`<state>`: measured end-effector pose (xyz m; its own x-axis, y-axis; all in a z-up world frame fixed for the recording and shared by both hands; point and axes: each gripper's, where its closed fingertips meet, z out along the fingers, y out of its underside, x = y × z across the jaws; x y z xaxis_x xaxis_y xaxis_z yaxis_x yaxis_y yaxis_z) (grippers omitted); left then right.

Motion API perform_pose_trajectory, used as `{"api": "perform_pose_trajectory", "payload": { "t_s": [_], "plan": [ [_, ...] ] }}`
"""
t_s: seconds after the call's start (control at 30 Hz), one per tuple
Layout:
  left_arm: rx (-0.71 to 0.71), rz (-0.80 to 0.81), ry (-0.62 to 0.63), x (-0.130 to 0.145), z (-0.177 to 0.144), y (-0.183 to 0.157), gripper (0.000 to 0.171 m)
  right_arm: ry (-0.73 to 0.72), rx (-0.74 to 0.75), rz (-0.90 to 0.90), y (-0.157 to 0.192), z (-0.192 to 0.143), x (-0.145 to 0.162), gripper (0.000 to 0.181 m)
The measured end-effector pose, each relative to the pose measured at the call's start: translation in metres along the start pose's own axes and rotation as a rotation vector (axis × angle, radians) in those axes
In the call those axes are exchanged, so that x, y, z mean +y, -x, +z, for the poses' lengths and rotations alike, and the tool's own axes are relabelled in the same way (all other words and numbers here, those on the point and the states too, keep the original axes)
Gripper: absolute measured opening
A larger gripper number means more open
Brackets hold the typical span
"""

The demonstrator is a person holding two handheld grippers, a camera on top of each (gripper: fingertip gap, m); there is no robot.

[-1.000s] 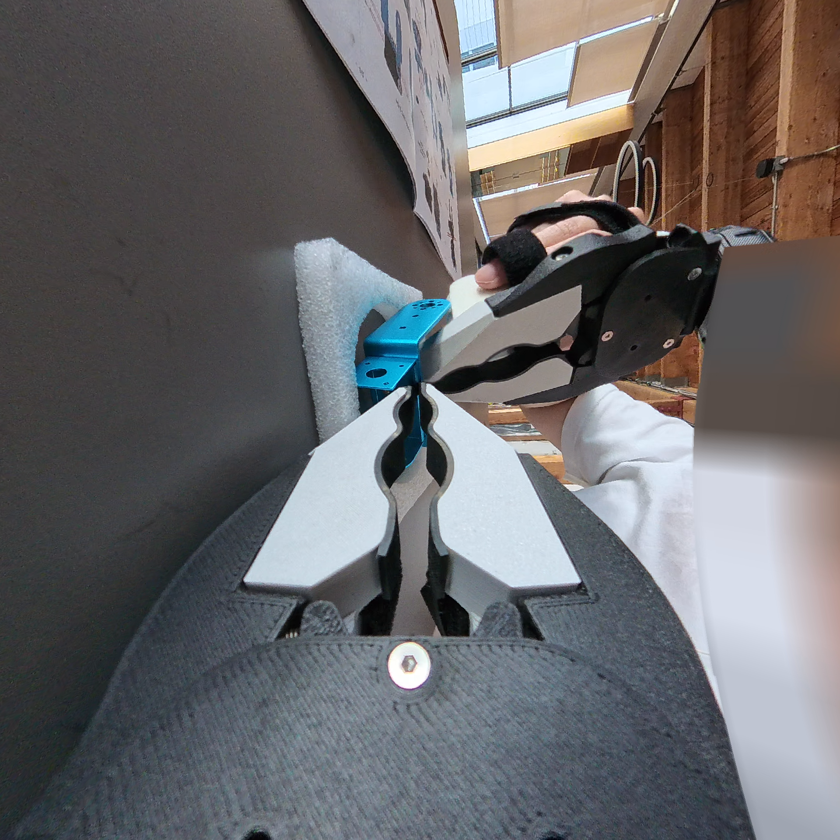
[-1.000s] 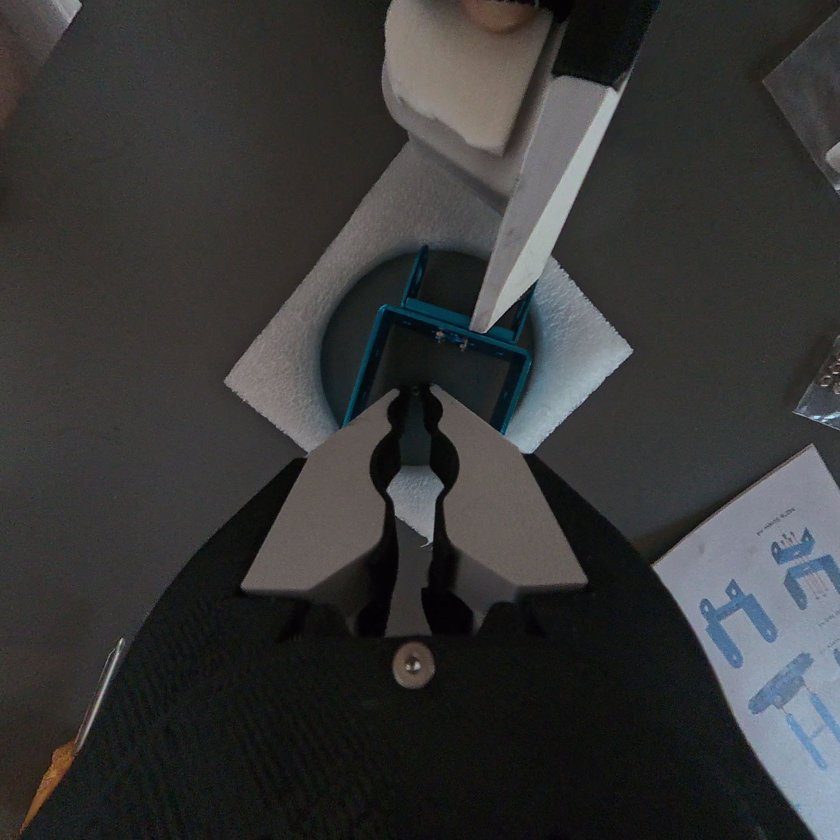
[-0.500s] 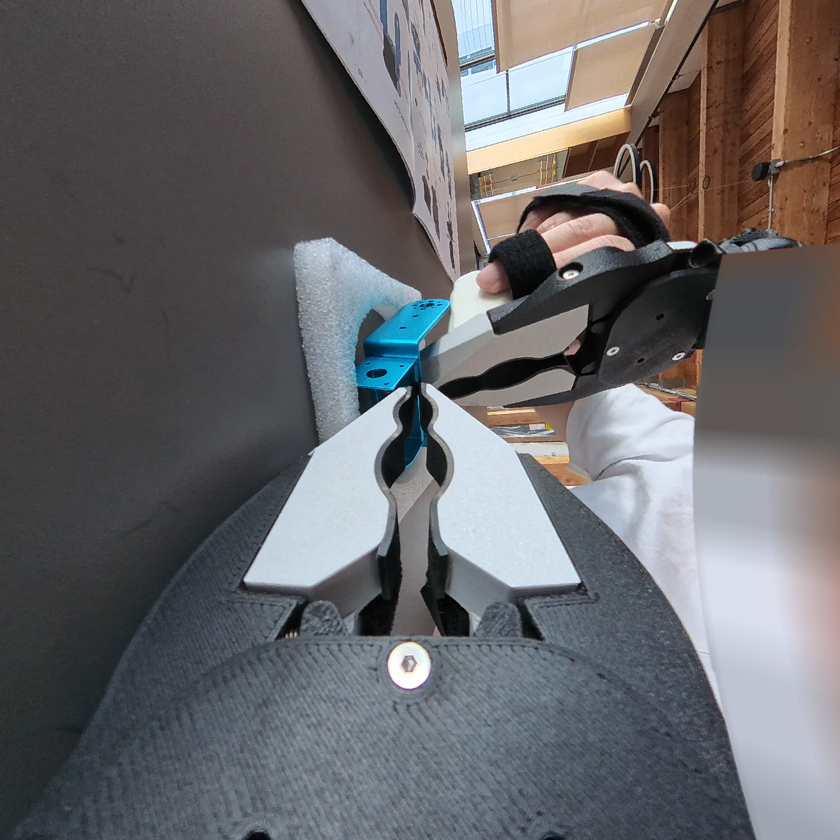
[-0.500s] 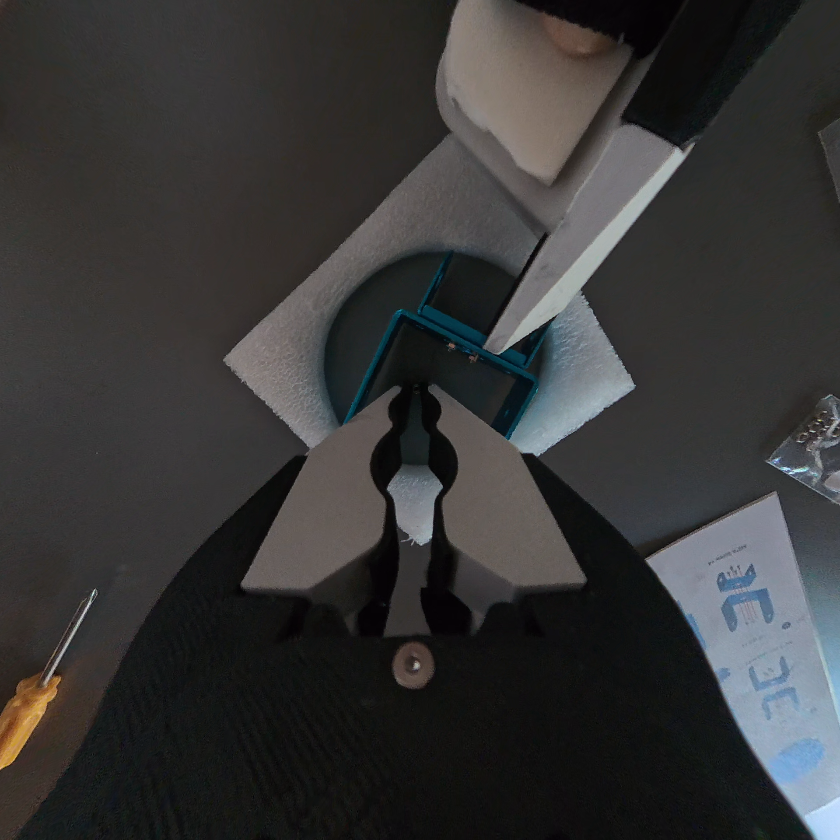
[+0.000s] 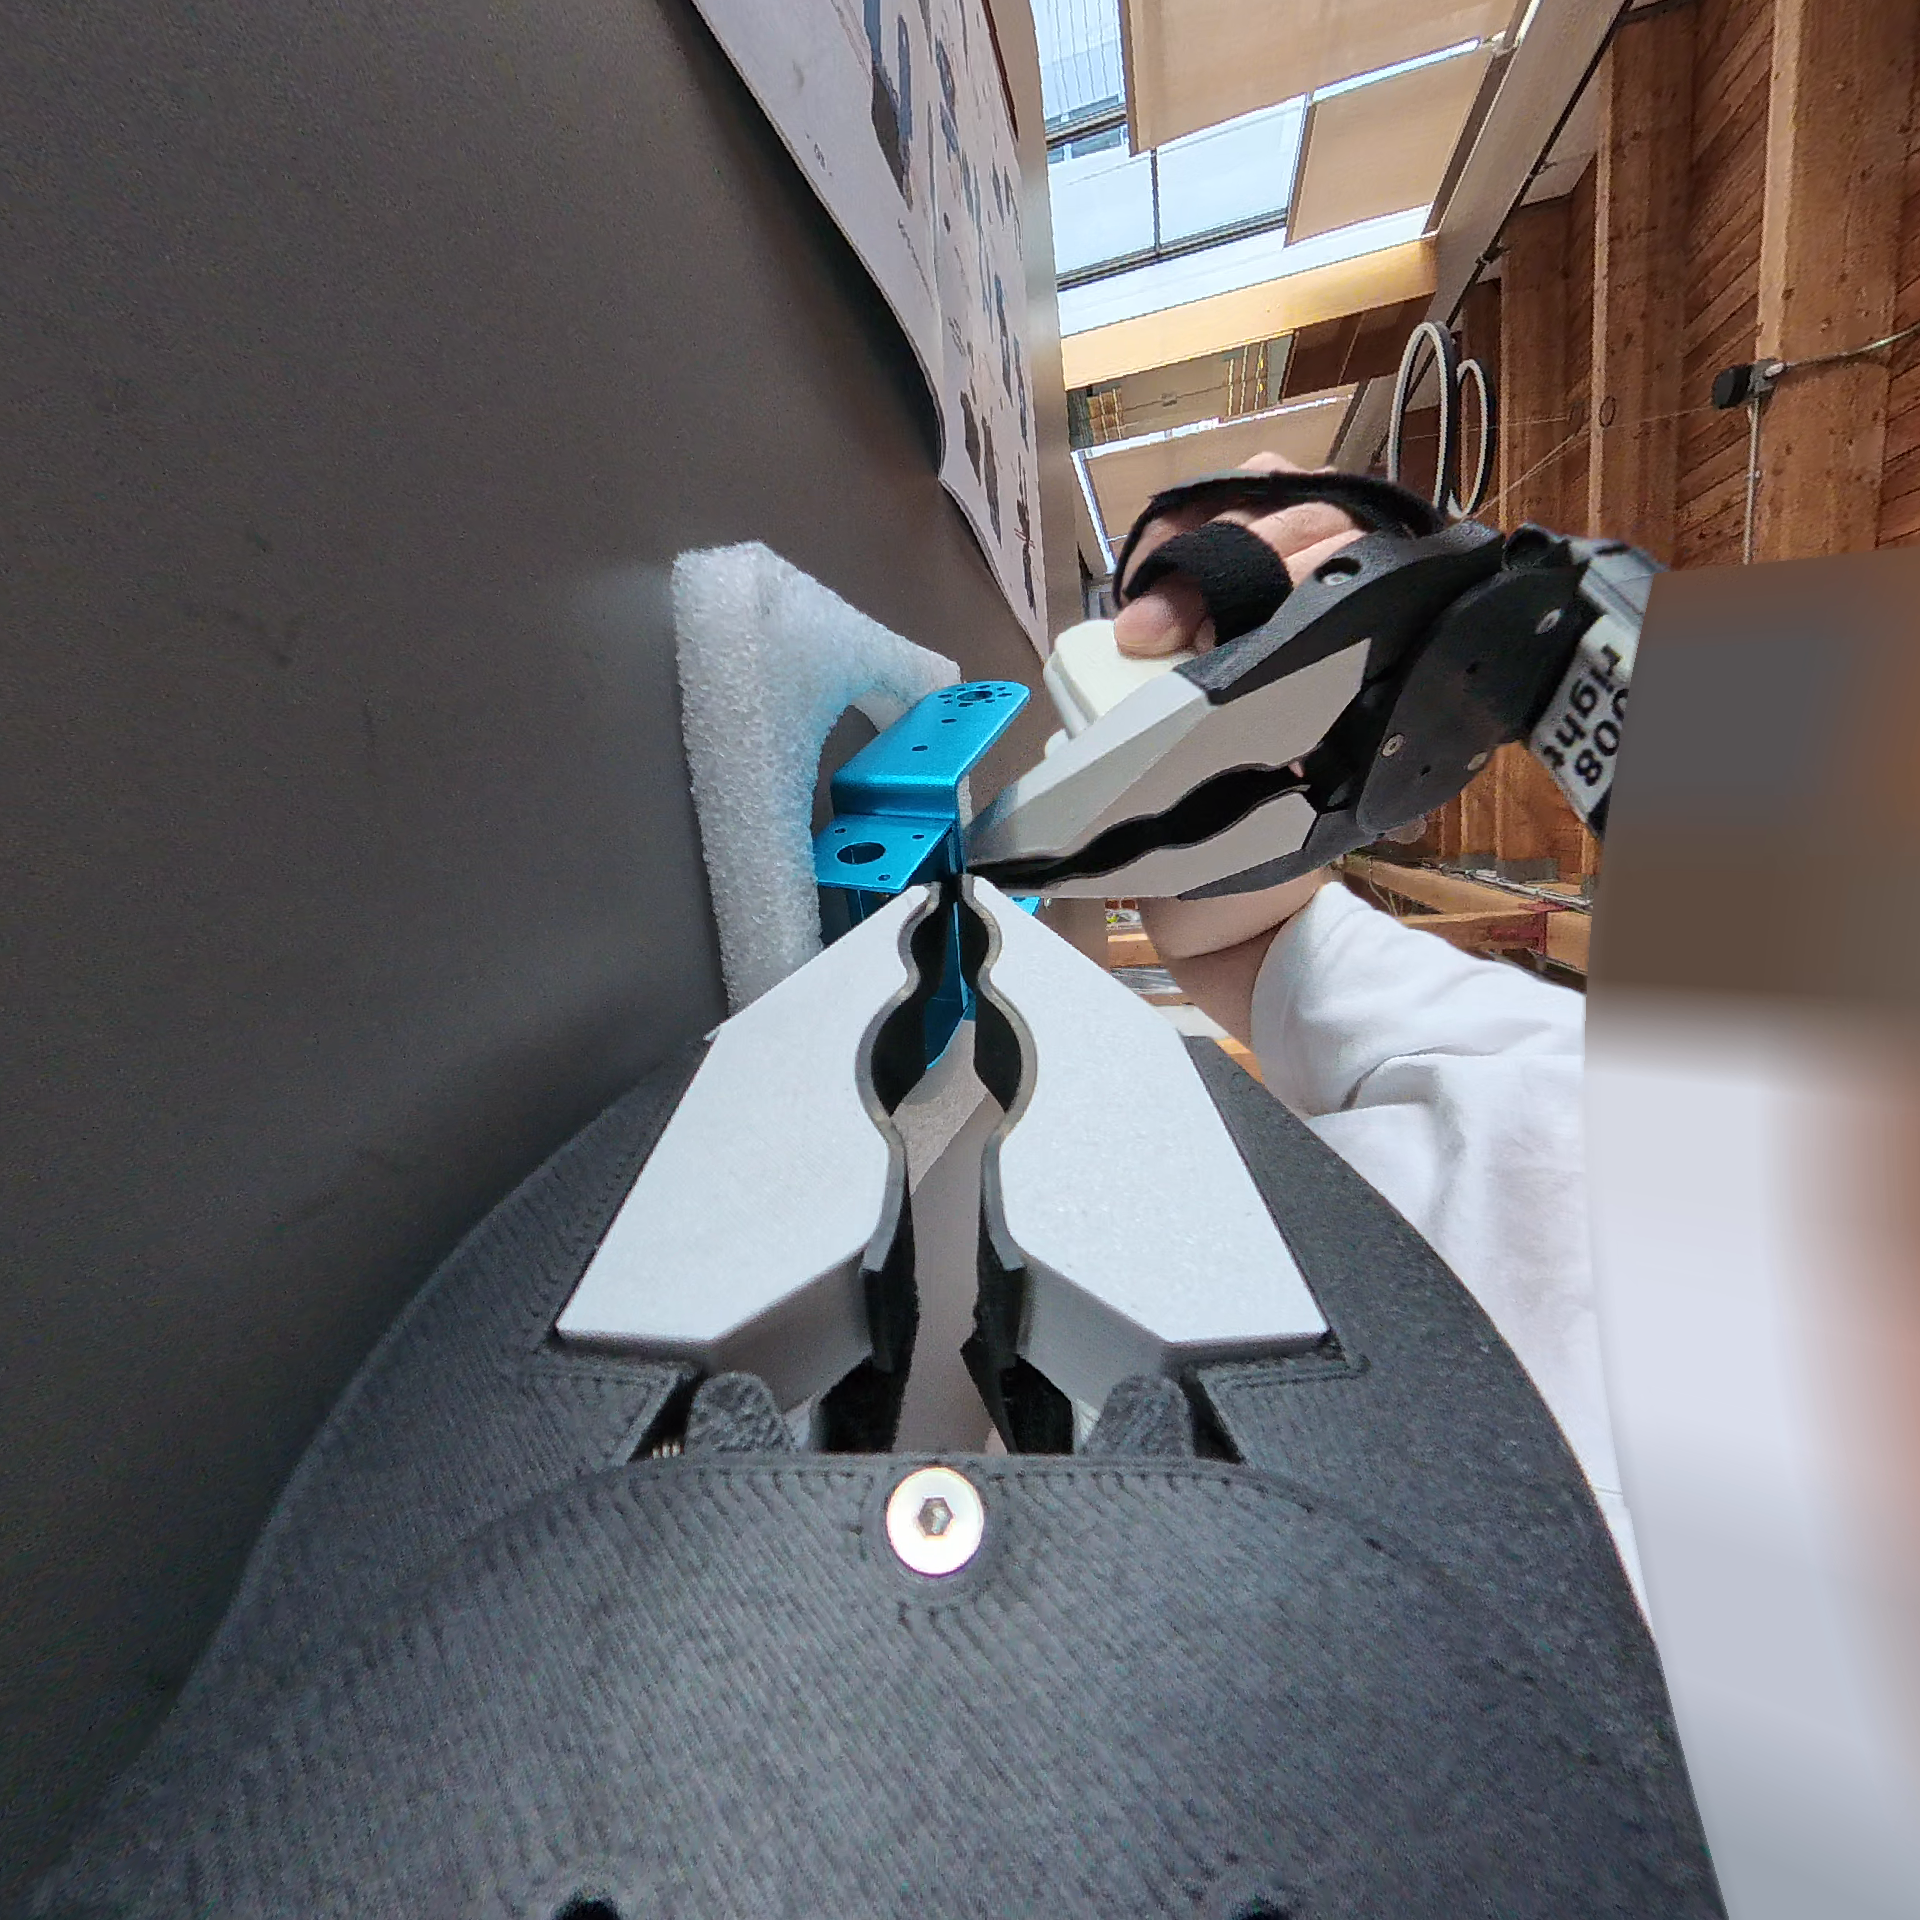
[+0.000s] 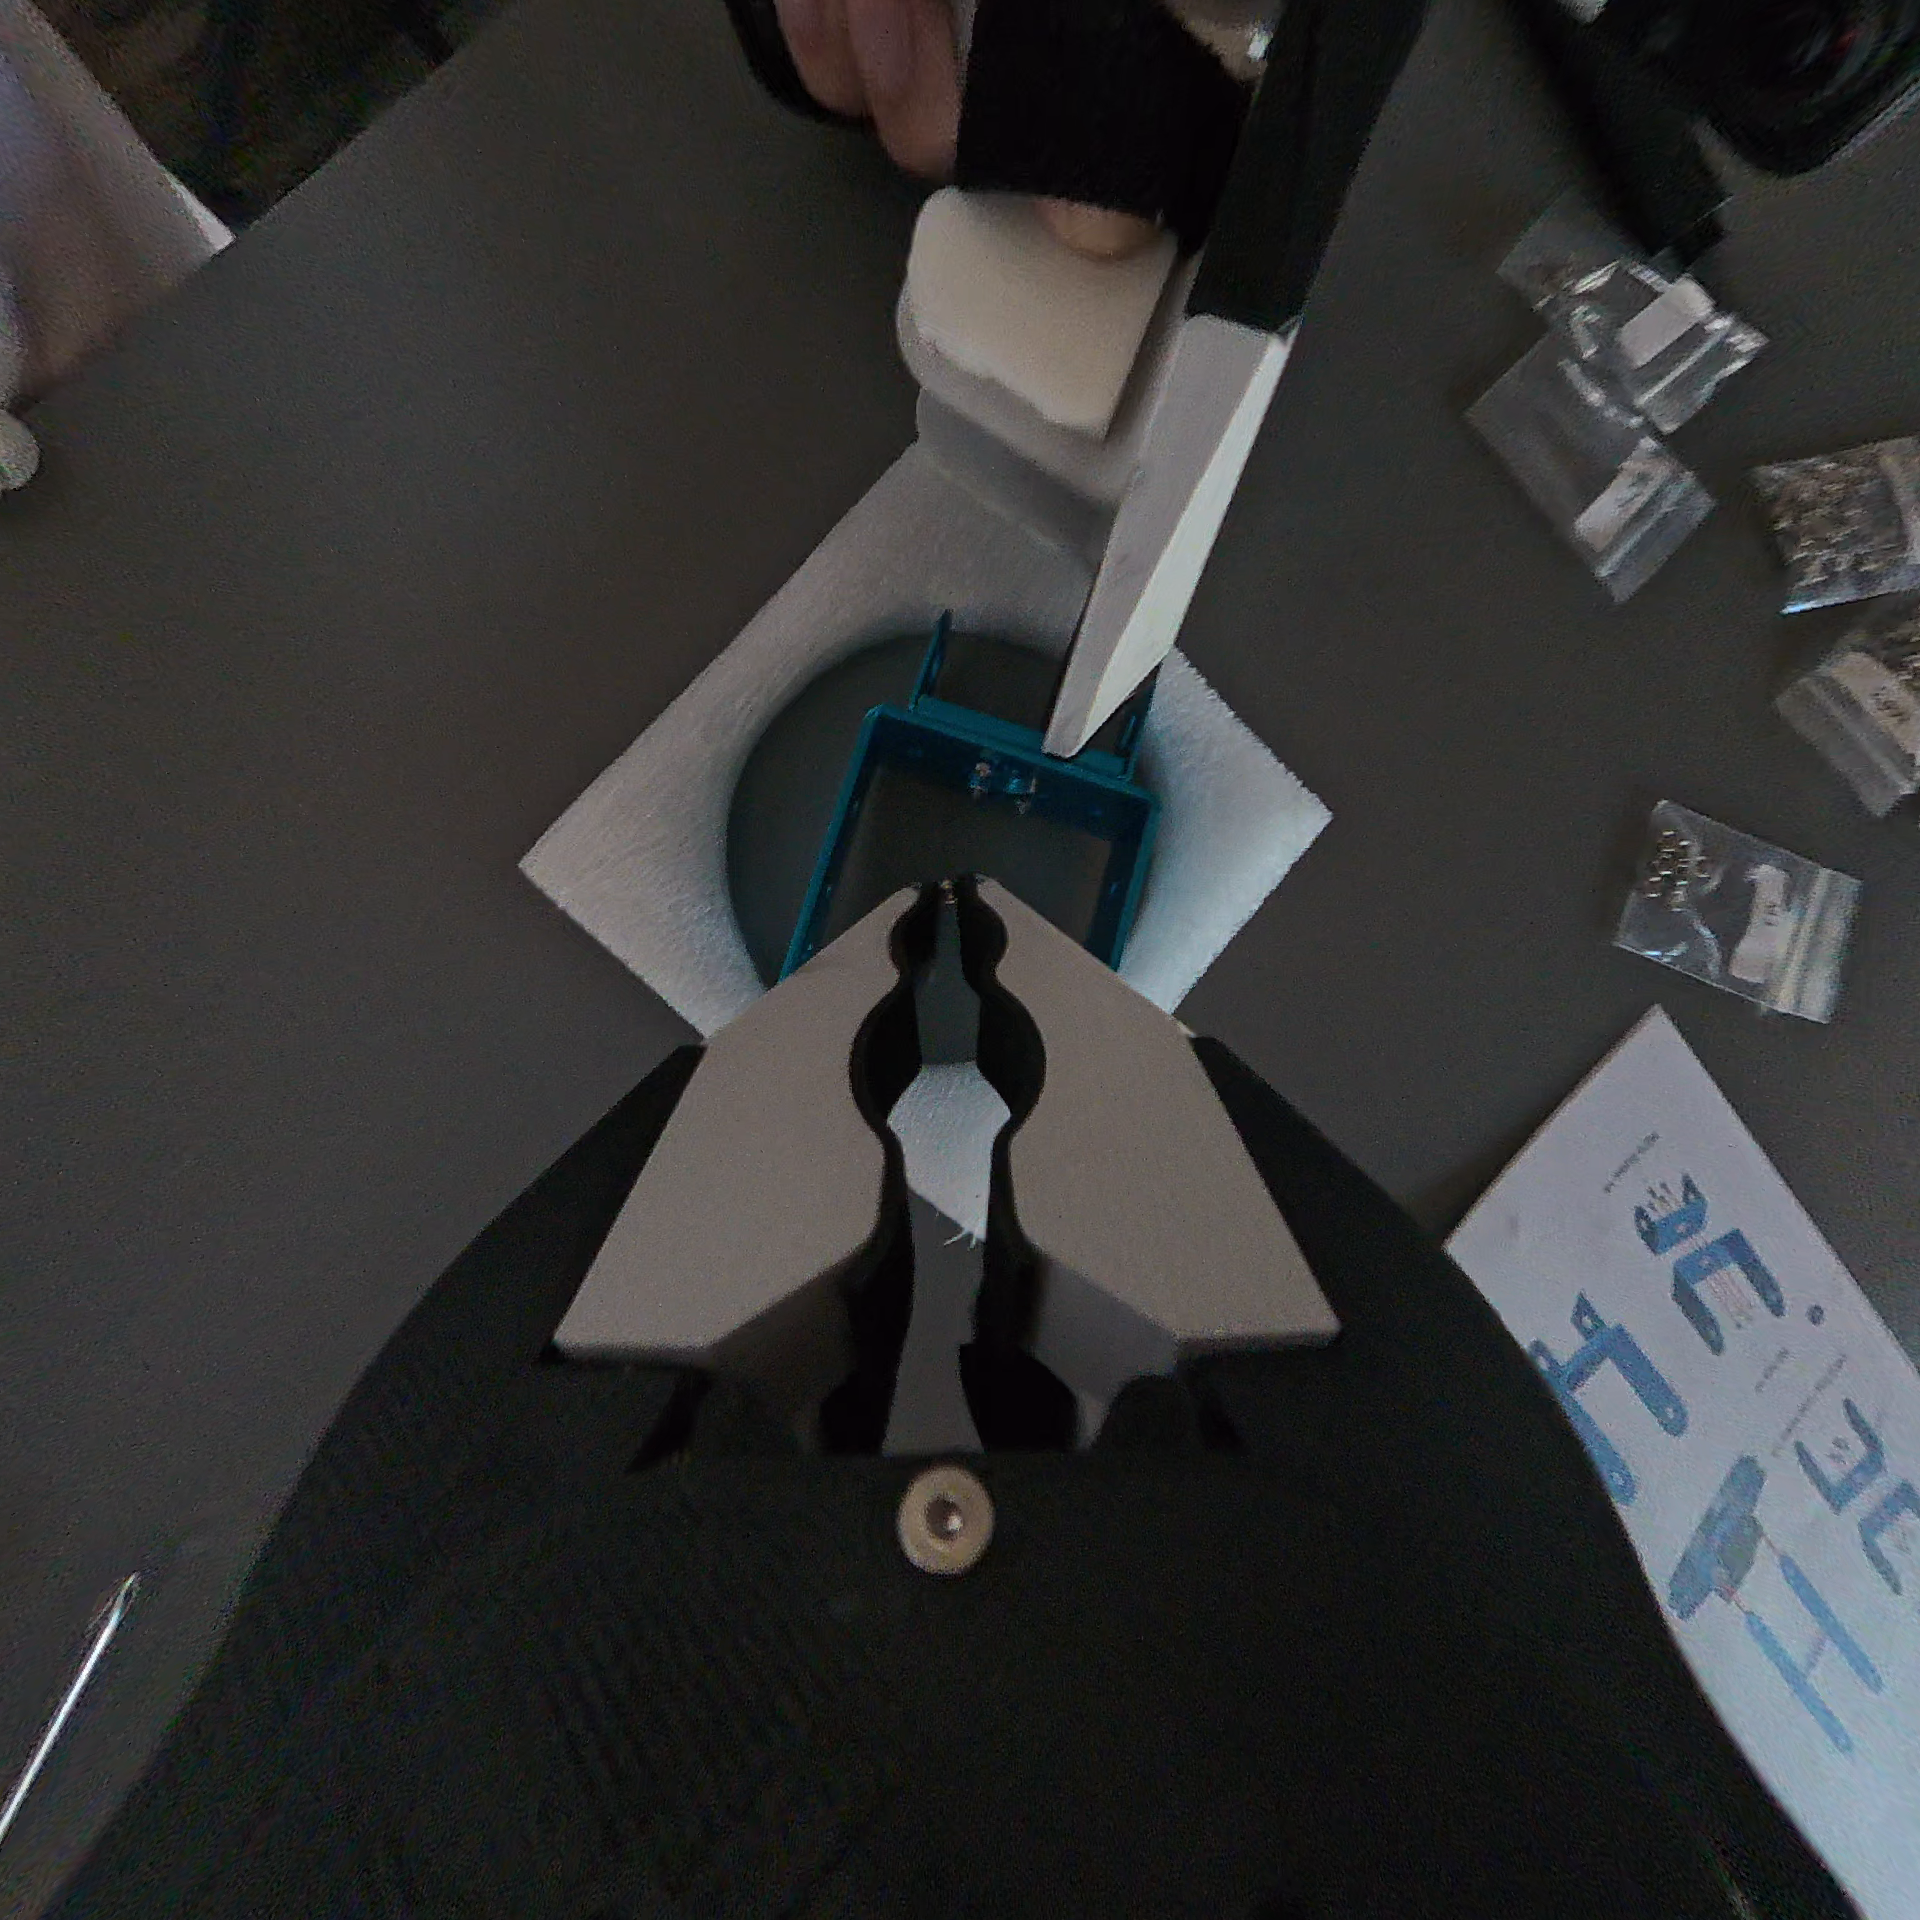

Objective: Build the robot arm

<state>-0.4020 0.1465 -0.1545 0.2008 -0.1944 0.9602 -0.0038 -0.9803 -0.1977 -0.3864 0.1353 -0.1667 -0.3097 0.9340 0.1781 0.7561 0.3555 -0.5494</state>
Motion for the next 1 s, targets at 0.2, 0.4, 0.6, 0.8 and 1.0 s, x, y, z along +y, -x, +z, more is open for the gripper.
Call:
{"api": "perform_pose_trajectory", "payload": {
  "t_s": [0.2, 0.4, 0.6, 0.8, 1.0],
  "plan": [
    [0.005, -0.013, 0.018, 0.001, 0.001, 0.000, 0.000, -0.193, 0.174, -0.059, -0.009, -0.006, -0.020, 0.002],
    [0.011, -0.023, 0.023, 0.001, 0.001, 0.000, 0.000, -0.217, 0.212, -0.038, -0.013, 0.002, -0.019, 0.003],
    [0.014, -0.026, 0.024, 0.000, 0.001, 0.000, 0.000, -0.268, 0.206, 0.004, -0.016, 0.000, -0.020, 0.002],
    [0.013, -0.026, 0.023, 0.000, 0.001, 0.000, 0.000, -0.279, 0.200, 0.010, -0.016, 0.000, -0.021, 0.002],
    [0.011, -0.026, 0.023, 0.001, 0.001, 0.000, 0.000, -0.232, 0.227, -0.028, -0.014, 0.002, -0.019, 0.002]
  ]
}}
